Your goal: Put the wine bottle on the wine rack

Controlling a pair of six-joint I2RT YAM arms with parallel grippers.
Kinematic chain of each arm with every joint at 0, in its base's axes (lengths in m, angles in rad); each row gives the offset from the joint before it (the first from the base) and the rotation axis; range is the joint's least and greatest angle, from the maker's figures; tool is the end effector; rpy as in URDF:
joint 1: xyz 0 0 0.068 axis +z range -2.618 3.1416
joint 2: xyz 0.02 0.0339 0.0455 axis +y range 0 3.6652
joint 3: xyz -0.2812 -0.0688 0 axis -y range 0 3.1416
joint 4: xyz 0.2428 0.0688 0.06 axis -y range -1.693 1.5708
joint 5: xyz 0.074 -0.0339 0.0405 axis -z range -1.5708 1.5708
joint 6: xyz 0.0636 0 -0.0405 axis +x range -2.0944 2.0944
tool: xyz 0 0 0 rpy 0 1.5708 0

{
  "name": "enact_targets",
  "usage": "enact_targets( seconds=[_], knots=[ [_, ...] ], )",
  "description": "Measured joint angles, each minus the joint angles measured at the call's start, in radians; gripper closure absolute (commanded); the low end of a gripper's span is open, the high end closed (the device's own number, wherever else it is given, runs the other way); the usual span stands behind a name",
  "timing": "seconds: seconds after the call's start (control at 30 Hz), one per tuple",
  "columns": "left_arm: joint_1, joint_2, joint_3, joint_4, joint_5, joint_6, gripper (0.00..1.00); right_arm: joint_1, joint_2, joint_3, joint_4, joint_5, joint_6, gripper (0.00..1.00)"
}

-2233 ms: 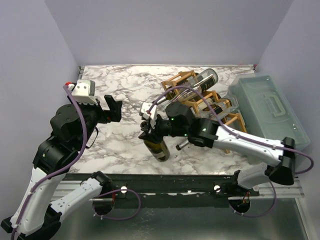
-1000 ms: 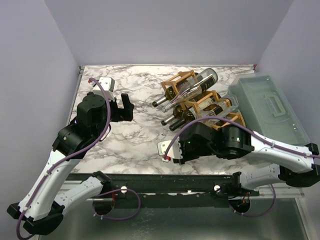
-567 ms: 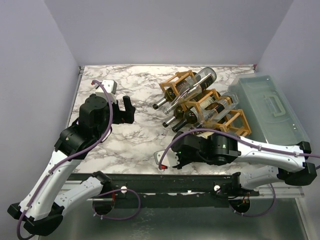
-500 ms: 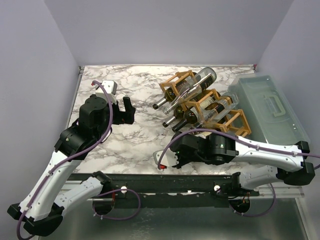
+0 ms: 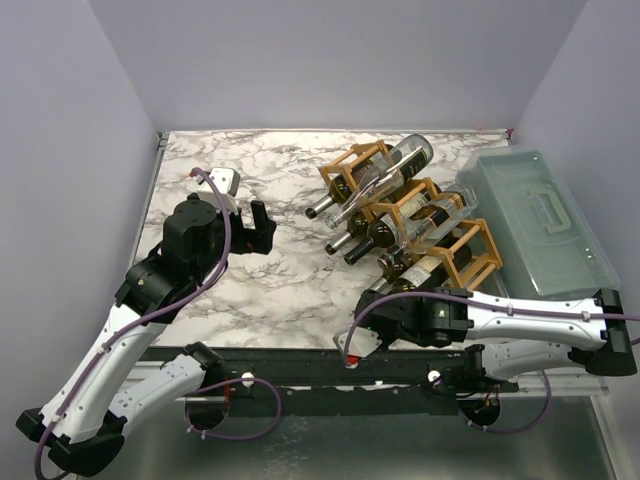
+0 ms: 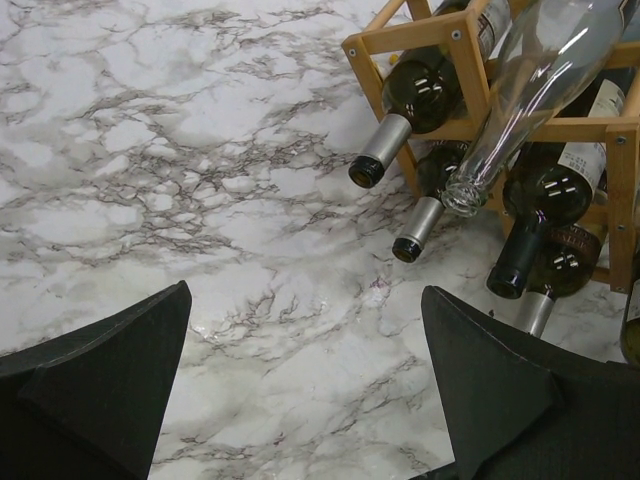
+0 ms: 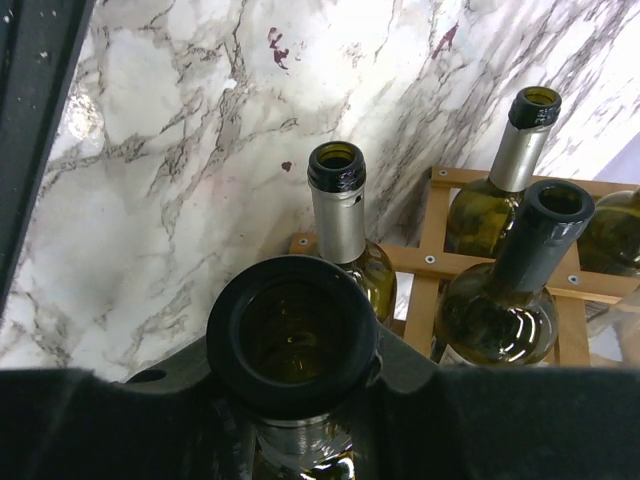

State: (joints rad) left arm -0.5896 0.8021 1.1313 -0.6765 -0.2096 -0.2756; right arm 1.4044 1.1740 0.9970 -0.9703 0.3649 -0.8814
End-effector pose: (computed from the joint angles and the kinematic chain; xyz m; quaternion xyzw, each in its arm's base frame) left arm 0.1428 -0.0796 0.4045 0.0680 0.8135 -0.1617 0.5544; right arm 0.0581 0.2090 0.2675 -0.8589 0.4337 -0.1179 0.2455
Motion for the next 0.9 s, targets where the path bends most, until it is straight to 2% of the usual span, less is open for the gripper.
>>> enact_targets(
  seconds=[0.53,0.9],
  knots=[
    [0.000,-0.047,-0.050,0.049,0.050,0.030,0.01,-0.014,-0.065,-0.137,0.061,0.005,-0.134,1.00],
    [0.000,-0.047,-0.083,0.056,0.079,0.029,0.01,-0.112,-0.096,-0.169,0.101,0.004,-0.179,1.00]
  ],
)
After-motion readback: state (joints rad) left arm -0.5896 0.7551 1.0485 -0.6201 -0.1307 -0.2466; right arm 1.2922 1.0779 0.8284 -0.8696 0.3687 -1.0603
